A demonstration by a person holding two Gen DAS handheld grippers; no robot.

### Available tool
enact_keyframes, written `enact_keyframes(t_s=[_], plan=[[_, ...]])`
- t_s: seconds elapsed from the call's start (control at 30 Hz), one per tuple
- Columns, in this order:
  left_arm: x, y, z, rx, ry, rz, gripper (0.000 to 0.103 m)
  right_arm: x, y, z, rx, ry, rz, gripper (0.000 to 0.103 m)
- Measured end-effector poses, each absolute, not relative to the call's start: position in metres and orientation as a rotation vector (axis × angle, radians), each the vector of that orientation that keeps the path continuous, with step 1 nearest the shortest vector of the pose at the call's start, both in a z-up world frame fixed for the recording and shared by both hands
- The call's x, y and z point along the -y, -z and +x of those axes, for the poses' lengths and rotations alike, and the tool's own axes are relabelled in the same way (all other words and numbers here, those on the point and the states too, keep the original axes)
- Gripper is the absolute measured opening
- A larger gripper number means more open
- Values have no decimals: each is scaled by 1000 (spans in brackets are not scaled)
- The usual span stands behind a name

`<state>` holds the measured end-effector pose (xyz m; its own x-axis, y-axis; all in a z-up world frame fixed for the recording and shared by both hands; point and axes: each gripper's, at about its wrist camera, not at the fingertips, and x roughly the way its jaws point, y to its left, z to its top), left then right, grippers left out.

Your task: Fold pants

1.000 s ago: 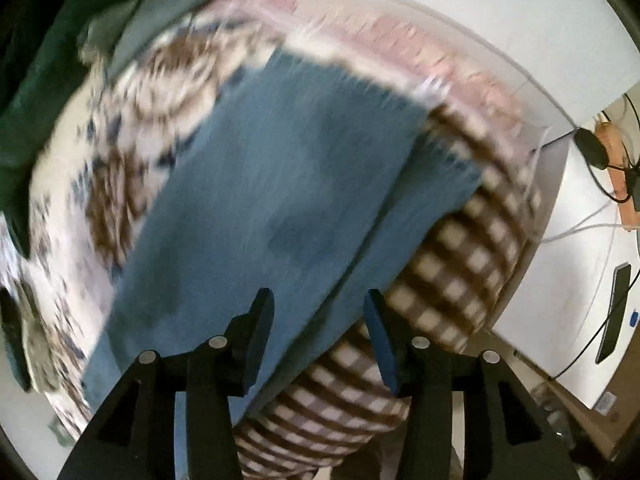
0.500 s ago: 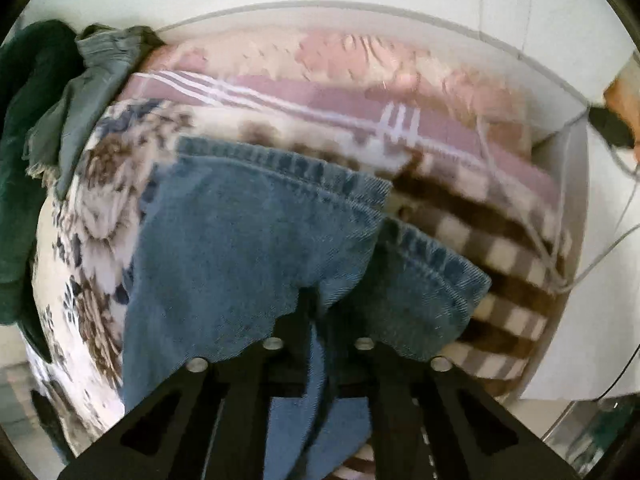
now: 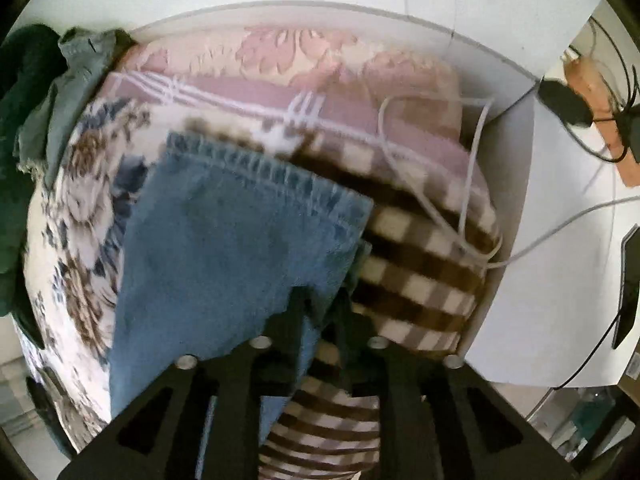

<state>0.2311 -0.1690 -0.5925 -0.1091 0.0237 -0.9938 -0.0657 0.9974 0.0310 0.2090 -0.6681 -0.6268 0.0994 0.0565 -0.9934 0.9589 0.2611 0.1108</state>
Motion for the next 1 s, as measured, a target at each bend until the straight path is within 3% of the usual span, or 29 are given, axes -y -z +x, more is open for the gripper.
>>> enact_keyframes(t_s=[0.2,0.3,0.53,0.67,0.77,0.87,1.0], plan=[[163,600,241,-1690,-71,-71,103,677,598,235,-1214,888,1004,36],[177,597,268,-1735,-100,-62,103,657,606,284,-1328,744,916,36],[212,554,314,-1576,-43,-40,103,493,644,410,-1612,158,610,36],[214,587,357,-1599,-97,74,103,448,671,447,-1644,167,424,34],[195,584,373,-1611,-95,-27,103,460,678,456,-1678,283,547,36],[180,548,377,-1546,-93,-22,103,453,648,463,-1616,191,553,37],[152,524,394,-1515,-141,7,103,422,624,480,-1598,-8,545,49]])
